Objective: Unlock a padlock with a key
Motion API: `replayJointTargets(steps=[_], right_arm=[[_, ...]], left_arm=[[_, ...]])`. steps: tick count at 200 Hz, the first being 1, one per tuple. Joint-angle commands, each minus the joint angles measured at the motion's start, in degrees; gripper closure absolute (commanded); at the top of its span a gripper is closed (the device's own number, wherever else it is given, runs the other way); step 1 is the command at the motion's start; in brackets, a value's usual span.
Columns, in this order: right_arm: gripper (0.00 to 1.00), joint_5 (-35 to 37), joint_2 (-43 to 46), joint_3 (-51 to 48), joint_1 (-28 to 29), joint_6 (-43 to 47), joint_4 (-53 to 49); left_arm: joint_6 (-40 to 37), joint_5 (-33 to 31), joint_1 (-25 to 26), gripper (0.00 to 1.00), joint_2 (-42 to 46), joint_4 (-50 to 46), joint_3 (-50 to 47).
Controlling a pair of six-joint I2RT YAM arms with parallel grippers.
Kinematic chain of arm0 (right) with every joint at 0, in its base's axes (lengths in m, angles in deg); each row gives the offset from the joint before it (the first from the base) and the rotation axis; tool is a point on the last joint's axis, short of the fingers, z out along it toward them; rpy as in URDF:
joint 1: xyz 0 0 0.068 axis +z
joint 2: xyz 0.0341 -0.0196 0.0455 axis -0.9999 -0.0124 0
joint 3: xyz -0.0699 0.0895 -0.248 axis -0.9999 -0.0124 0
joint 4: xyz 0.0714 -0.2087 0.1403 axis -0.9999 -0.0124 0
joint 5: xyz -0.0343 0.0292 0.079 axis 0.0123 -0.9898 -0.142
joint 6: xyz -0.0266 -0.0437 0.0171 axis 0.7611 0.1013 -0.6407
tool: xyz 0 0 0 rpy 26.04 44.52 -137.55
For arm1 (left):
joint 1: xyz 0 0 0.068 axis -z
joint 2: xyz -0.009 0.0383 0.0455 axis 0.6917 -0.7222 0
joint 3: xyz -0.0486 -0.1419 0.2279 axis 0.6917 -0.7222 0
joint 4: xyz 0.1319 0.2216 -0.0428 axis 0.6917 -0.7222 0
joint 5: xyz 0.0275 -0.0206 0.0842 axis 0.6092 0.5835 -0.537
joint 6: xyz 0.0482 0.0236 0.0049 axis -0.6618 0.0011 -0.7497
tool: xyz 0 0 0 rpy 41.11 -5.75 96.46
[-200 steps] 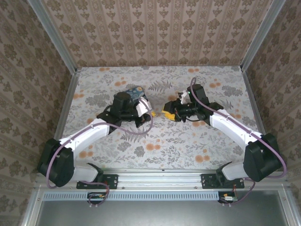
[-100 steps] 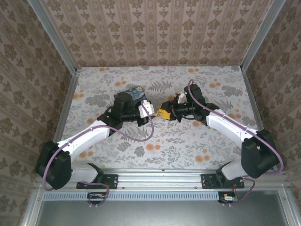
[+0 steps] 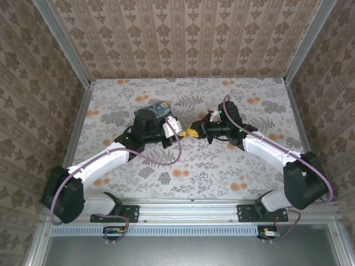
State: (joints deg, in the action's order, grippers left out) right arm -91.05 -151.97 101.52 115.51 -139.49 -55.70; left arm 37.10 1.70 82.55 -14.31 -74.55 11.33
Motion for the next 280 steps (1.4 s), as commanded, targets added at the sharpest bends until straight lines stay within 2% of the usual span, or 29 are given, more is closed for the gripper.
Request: replayJointTargets(steps=[1, 31, 48, 64, 80, 90, 101, 110, 124, 159, 182, 280], right_arm=[[1.00, 4.02, 1.84, -2.81, 0.10, -1.52, 3.35], [1.00, 14.53, 7.52, -7.21, -0.81, 0.41, 6.04], [1.00, 16.85, 7.96, -8.75, -0.87, 1.04, 8.32], [1.00, 18.23, 7.69, -10.00, -0.65, 1.76, 11.43], [1.00, 20.32, 7.79, -10.91, -0.06, 4.66, 13.73], [1.00, 22.29, 8.12, -11.48, 0.59, 6.43, 14.67], [1.00, 23.84, 8.03, -12.05, 1.35, 8.45, 16.50], [1.00, 24.45, 7.62, -12.66, 1.85, 8.94, 18.78], [1.00, 24.59, 6.84, -13.42, 2.33, 8.71, 22.48], [1.00, 25.28, 5.56, -14.03, 3.22, 8.19, 25.22], [1.00, 25.28, 4.77, -13.72, 3.62, 8.05, 25.65], [1.00, 23.83, 2.63, -13.19, 5.33, 7.39, 28.26]], left_arm=[[12.29, -0.20, -1.82, 0.68, 0.07, 0.51, 0.23], [31.07, 7.35, -5.49, 0.61, -0.18, -2.01, 0.29], [40.08, 11.78, -6.07, 0.59, -0.23, -0.58, -0.34], [52.64, 13.42, -6.80, 0.58, -1.75, 1.95, -0.04], [68.26, 17.50, -8.39, 0.61, -5.14, 7.02, 0.34], [78.57, 20.00, -9.05, 0.64, -7.37, 13.95, -0.45], [88.21, 20.09, -8.95, 0.63, -9.03, 23.22, -2.60], [93.09, 19.46, -8.67, 0.62, -9.96, 27.50, -3.69], [94.68, 19.02, -8.30, 0.60, -10.49, 26.50, -3.31], [92.78, 19.13, -7.76, 0.58, -10.63, 21.58, -1.89], [92.60, 19.63, -7.76, 0.58, -10.73, 21.89, -1.92], [93.03, 21.09, -7.85, 0.74, -11.65, 23.92, -1.75]])
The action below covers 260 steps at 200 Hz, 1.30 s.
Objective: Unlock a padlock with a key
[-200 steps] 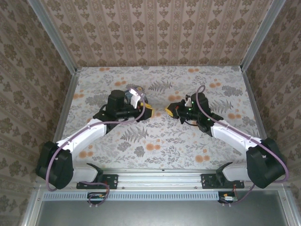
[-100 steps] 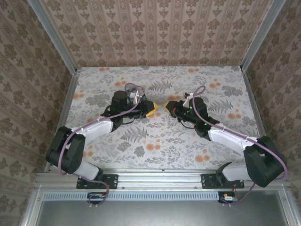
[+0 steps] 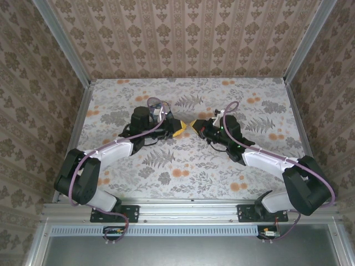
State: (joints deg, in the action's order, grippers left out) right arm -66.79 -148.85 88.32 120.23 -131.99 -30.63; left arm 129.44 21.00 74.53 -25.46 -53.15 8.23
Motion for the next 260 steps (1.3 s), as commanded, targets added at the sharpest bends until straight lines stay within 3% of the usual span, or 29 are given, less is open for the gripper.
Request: replayJointTargets(steps=[1, 14, 42, 63, 87, 108, 137, 180, 260], right_arm=[[1.00, -0.40, -0.49, 0.02, 0.61, -0.11, 3.20], [1.00, -0.72, -0.49, 0.27, 0.79, 0.12, 3.06], [1.00, -0.76, -0.49, -0.12, 1.15, 0.15, 2.86], [1.00, -1.94, -0.49, -0.42, 1.23, 0.94, 1.89], [0.68, -8.84, 1.32, 0.98, -0.95, 7.26, -7.11], [0.57, -13.47, 5.61, 2.21, -5.10, 18.64, -18.38], [0.58, -23.78, 6.71, 7.49, -8.75, 36.38, -28.14], [0.61, -43.50, -0.21, 12.90, -10.19, 46.05, -31.05], [0.61, -48.53, -2.96, 12.30, -7.79, 47.77, -28.23]], left_arm=[[0.76, 1.80, 0.17, 0.74, -0.53, 2.60, 1.38], [0.65, 2.00, 0.09, 0.78, -0.66, 2.69, 1.32], [-0.59, 3.92, -0.44, 1.00, -0.74, 3.08, 1.46], [-3.65, 7.43, -1.59, 1.00, -0.77, 1.14, 1.94], [-10.38, 15.45, -2.54, 1.00, -0.69, -3.53, 3.09], [-20.28, 20.48, -2.24, 1.00, 0.38, -14.41, 5.12], [-32.97, 24.85, -1.93, 1.00, 1.20, -28.29, 7.89], [-39.76, 28.14, -2.22, 1.00, 0.60, -35.23, 9.44], [-40.23, 28.25, -3.11, 1.00, 0.96, -35.64, 9.52]])
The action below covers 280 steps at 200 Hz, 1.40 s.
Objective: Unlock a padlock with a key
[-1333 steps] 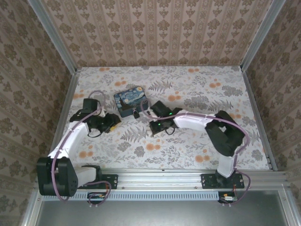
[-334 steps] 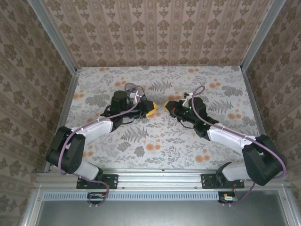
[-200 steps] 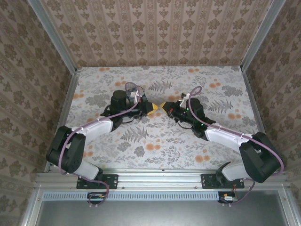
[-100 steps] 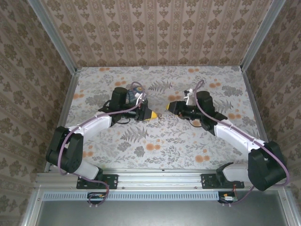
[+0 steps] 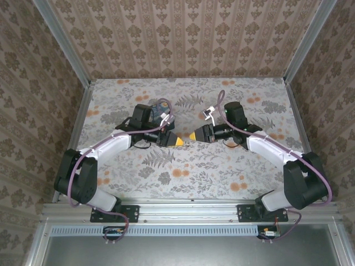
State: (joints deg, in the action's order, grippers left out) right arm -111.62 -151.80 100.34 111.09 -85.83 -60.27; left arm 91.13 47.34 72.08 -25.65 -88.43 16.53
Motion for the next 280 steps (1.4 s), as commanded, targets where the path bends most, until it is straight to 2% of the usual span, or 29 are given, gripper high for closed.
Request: replayJointTargets(steps=[1, 25, 69, 128, 202, 221, 242, 265, 273, 280], right_arm=[[0.61, -3.70, -0.01, 0.20, 1.38, 1.44, 1.57], [0.61, -3.46, 0.06, -1.48, 1.98, -1.40, 5.68], [0.66, -2.43, -0.71, -1.11, 3.50, -2.01, 6.52], [0.83, -2.21, -1.50, -2.11, 3.94, -3.78, 9.50], [0.83, -2.03, -2.23, -2.87, 4.56, -6.33, 13.74], [0.87, -1.94, -2.38, -2.78, 4.80, -6.77, 14.48], [1.00, -1.82, -2.14, -3.49, 5.17, -7.32, 16.53], [1.00, -2.16, -0.56, -5.73, 5.18, -8.99, 21.32], [1.00, -1.51, 0.17, -6.17, 5.18, -8.40, 20.73], [1.00, -0.48, 0.71, -6.41, 5.14, -7.11, 18.75]], left_arm=[[-1.86, 1.92, -0.74, 1.00, 1.15, -0.32, 1.20], [-1.57, 1.90, -0.98, 1.00, 1.33, 0.16, 1.05], [-0.55, 2.19, -1.07, 1.00, 2.24, 1.85, 0.05], [1.61, 2.10, -1.37, 1.00, 2.99, 4.97, -1.73], [3.53, 2.22, -1.08, 1.00, 2.75, 7.81, -2.41], [3.54, 2.27, -1.03, 1.00, 2.82, 7.88, -2.58], [3.59, 1.85, -1.10, 1.00, 2.65, 7.96, -2.86], [3.93, 0.49, -1.74, 1.00, 2.46, 7.54, -3.16], [3.98, -0.46, -1.91, 0.91, 2.61, 7.19, -3.25], [4.11, -1.45, -4.32, 0.79, 2.91, 6.87, -3.48]])
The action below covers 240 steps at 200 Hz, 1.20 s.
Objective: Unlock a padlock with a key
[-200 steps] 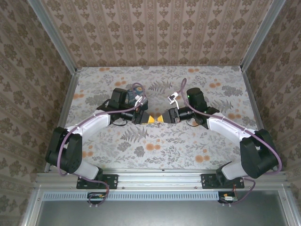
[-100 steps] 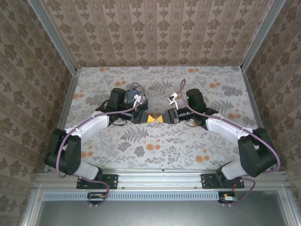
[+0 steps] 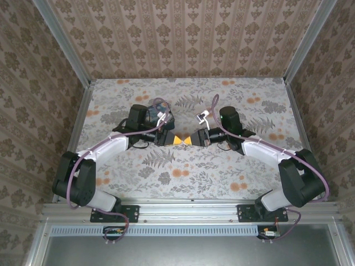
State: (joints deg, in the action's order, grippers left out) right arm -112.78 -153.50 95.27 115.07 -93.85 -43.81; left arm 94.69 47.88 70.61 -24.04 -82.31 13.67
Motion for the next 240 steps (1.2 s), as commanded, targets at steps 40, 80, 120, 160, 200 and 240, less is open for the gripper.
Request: replayJointTargets(steps=[40, 80, 120, 160, 200, 240], right_arm=[[1.00, 4.91, 2.67, -3.04, 0.28, 3.35, -1.37], [1.00, 5.92, 2.73, -3.44, 0.32, 2.74, 0.26], [1.00, 11.96, 3.11, -2.80, 0.32, 4.55, -4.76], [1.00, 21.75, 0.59, -4.44, 0.50, -0.90, -1.63], [1.00, 25.74, -0.13, -4.39, 0.50, -1.29, -2.49], [1.00, 24.61, -0.09, -4.40, 0.41, -0.76, -3.02]], left_arm=[[7.87, -5.58, -11.99, 0.61, 6.85, 6.43, -3.51], [4.58, -7.42, -13.14, 0.61, 8.93, -0.12, -2.08], [2.20, -27.34, -11.89, 0.61, 9.90, -10.40, -3.24], [12.79, -66.60, -0.34, 0.59, 10.61, -3.59, -12.63], [16.42, -84.19, 7.70, 0.52, -0.76, 2.04, -8.85], [17.21, -90.83, 9.18, 0.47, -8.36, 6.42, -7.02]])
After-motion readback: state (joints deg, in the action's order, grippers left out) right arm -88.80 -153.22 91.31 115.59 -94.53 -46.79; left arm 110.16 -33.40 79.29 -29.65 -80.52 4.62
